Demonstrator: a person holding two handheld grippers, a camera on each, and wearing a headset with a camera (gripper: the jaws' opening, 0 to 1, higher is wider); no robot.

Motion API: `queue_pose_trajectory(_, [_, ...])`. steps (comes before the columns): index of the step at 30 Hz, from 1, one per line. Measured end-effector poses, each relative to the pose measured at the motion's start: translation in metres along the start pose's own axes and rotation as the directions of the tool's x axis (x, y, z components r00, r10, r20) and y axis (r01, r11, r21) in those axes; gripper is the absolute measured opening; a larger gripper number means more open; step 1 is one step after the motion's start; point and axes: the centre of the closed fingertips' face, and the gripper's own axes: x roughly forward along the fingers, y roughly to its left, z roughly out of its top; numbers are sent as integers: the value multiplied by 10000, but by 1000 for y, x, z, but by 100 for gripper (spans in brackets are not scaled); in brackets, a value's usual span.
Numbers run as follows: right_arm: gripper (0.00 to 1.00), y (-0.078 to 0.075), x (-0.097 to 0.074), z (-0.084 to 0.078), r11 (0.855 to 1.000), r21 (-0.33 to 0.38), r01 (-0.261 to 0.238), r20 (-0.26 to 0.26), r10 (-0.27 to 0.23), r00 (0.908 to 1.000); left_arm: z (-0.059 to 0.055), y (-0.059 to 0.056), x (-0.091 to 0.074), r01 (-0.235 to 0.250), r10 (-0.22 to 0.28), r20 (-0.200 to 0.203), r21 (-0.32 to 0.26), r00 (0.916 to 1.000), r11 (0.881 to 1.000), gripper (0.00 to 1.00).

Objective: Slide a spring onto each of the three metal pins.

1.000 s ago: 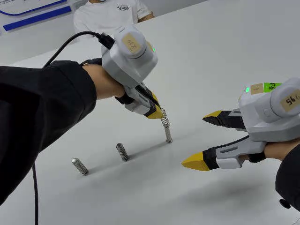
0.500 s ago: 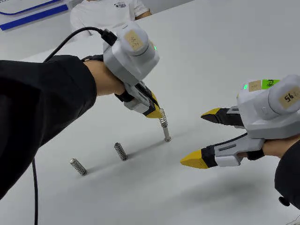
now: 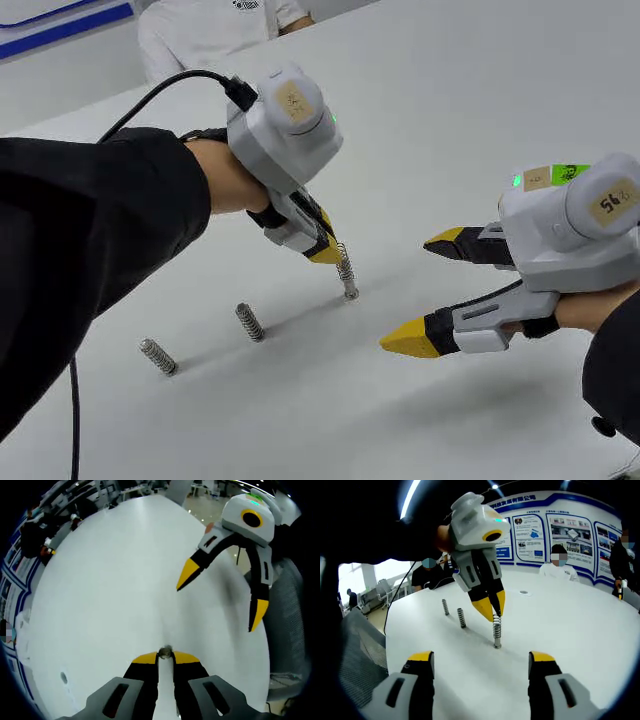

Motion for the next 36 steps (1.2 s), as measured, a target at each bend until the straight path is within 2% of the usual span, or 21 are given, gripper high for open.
queue_pose_trajectory(12, [78,3,1,-2,10000,9,-85,-58,85,9999,-8,-3,12,21,-19,-278,79,9996,10000,9])
queue_pose_trajectory(26, [78,4,1,-3,10000,13,-85,-119,86,9999,-13,-4,20,28,-25,-366,70,9993,10000,10])
queue_pose_trajectory(36, [78,3,1,-3,10000,8,-81,-160,81,9998,-11,-4,20,-23,23,-74,-38,10000,10000,10])
